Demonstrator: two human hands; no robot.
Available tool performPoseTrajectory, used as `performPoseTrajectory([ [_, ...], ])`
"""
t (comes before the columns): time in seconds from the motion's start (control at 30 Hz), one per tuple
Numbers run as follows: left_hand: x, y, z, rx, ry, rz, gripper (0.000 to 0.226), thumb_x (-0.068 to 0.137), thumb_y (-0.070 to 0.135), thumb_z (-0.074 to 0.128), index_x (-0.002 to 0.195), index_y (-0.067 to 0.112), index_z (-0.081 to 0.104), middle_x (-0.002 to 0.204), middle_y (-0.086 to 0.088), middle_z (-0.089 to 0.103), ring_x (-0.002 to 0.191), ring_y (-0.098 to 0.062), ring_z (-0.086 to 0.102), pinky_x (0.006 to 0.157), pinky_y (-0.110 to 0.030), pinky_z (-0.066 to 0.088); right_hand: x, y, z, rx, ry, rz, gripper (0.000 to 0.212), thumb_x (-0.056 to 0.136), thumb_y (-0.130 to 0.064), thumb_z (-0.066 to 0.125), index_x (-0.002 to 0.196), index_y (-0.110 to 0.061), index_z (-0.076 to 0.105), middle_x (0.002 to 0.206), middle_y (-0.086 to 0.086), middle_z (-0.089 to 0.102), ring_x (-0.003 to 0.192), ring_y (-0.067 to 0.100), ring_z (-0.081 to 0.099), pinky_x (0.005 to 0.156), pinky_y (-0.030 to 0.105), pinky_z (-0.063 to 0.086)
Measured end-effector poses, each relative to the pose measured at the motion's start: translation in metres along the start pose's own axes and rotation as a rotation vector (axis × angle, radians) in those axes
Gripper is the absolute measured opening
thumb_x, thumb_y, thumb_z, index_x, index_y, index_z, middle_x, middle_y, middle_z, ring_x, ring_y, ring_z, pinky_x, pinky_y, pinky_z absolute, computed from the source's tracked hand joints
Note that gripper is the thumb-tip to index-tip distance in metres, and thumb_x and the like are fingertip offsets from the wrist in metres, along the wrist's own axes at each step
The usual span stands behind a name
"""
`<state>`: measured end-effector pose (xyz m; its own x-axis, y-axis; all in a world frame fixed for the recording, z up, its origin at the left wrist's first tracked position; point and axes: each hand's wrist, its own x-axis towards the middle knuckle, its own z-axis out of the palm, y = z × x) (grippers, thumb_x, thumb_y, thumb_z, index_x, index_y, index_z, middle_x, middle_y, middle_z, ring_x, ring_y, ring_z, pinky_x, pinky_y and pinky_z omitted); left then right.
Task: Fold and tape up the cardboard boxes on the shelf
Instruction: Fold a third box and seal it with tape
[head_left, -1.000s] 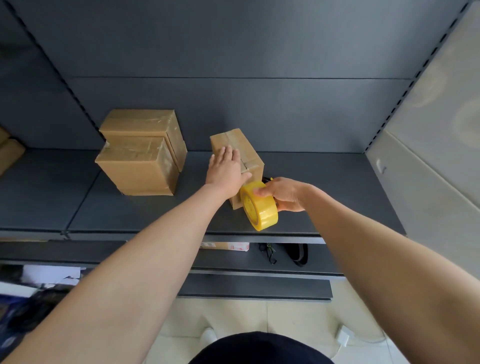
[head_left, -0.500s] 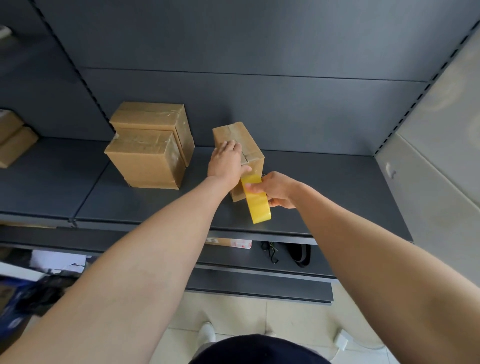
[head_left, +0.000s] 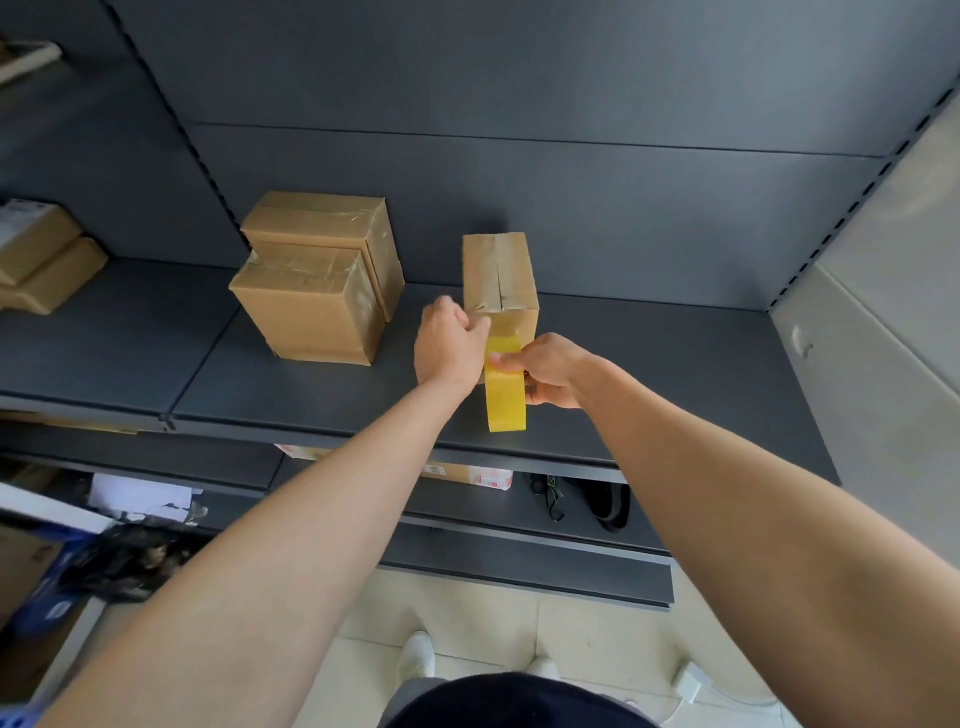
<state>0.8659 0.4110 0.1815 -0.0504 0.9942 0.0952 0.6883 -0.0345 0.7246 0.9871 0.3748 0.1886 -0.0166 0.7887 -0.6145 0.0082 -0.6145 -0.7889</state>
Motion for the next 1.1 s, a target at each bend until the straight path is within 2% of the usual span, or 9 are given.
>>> performPoseTrajectory([
  [0.1,-0.008,-0.007,0.006,-0.321,-0.318,-0.420,0.043,0.087,0.041,0.062,0.110,0.005,0.056,0.105,-0.008,0.063,0.091,-0.023,0.062,0.075,-0.034,0.052,0.000,0.001,-0.004,0.051,-0.066,0.011,0.034,0.090,0.006,0.055,0.124,0.001,0.054,0.120,0.016,0.063,0.109,0.028,0.061,0.093,0.042,0.049],
  [0.2,-0.009,-0.008,0.007,-0.674,-0.508,-0.593,0.037,0.093,0.028,0.059,0.124,0.010,0.054,0.116,-0.014,0.065,0.100,-0.029,0.065,0.086,-0.045,0.054,0.002,0.001,-0.006,0.094,-0.071,0.025,0.038,0.088,0.013,0.046,0.125,0.002,0.053,0.122,0.018,0.062,0.113,0.032,0.059,0.100,0.046,0.045],
  [0.3,-0.003,-0.005,0.011,-0.793,-0.453,-0.615,0.034,0.091,0.010,0.059,0.124,0.010,0.054,0.117,-0.015,0.064,0.104,-0.032,0.064,0.090,-0.048,0.052,0.007,0.003,-0.012,0.096,-0.021,0.027,0.041,0.084,0.013,0.040,0.122,0.007,0.055,0.114,0.020,0.065,0.101,0.031,0.064,0.098,0.046,0.048],
  [0.4,0.004,0.000,0.016,-0.774,-0.383,-0.610,0.033,0.088,0.003,0.060,0.119,0.014,0.059,0.113,-0.014,0.064,0.097,-0.028,0.064,0.082,-0.041,0.054,0.018,0.011,-0.027,0.013,0.262,0.026,0.037,0.090,0.003,0.043,0.125,0.012,0.052,0.087,0.016,0.063,0.069,0.023,0.057,0.095,0.043,0.050],
  [0.5,0.010,0.001,0.023,-0.723,-0.349,-0.607,0.025,0.086,0.013,0.068,0.110,0.014,0.063,0.108,-0.009,0.066,0.094,-0.024,0.064,0.079,-0.038,0.055,0.029,0.027,-0.054,-0.403,0.534,0.008,0.032,0.092,-0.010,0.047,0.119,0.003,0.058,0.111,0.019,0.062,0.096,0.031,0.060,0.089,0.037,0.049],
  [0.63,0.017,0.001,0.028,-0.635,-0.303,-0.601,0.019,0.084,0.014,0.069,0.102,0.015,0.062,0.105,-0.008,0.064,0.097,-0.025,0.063,0.082,-0.039,0.054,0.039,0.051,-0.078,-0.836,0.633,0.047,0.032,0.089,-0.006,0.046,0.119,-0.003,0.055,0.127,0.019,0.048,0.122,0.037,0.038,0.092,0.040,0.042],
  [0.73,0.021,0.004,0.030,-0.592,-0.288,-0.602,0.022,0.084,0.017,0.070,0.104,0.015,0.061,0.110,-0.008,0.063,0.101,-0.026,0.061,0.089,-0.041,0.052,0.047,0.062,-0.089,-0.974,0.659,0.052,0.044,0.090,-0.012,0.052,0.133,-0.009,0.043,0.136,0.014,0.040,0.128,0.033,0.030,0.101,0.040,0.034],
  [0.9,0.028,0.008,0.034,-0.541,-0.251,-0.592,0.023,0.082,0.021,0.071,0.101,0.016,0.060,0.098,-0.002,0.059,0.090,-0.021,0.056,0.076,-0.032,0.047,0.059,0.072,-0.097,-1.089,0.592,0.038,0.046,0.093,-0.024,0.056,0.134,-0.011,0.040,0.135,0.012,0.044,0.128,0.033,0.033,0.102,0.043,0.031],
  [1.1,0.032,0.010,0.036,-0.536,-0.252,-0.609,0.022,0.081,0.021,0.072,0.099,0.017,0.060,0.090,0.001,0.059,0.092,-0.022,0.057,0.082,-0.034,0.049,0.063,0.075,-0.098,-1.052,0.605,0.039,0.041,0.090,-0.012,0.057,0.128,-0.003,0.044,0.133,0.017,0.037,0.124,0.035,0.035,0.102,0.041,0.034],
])
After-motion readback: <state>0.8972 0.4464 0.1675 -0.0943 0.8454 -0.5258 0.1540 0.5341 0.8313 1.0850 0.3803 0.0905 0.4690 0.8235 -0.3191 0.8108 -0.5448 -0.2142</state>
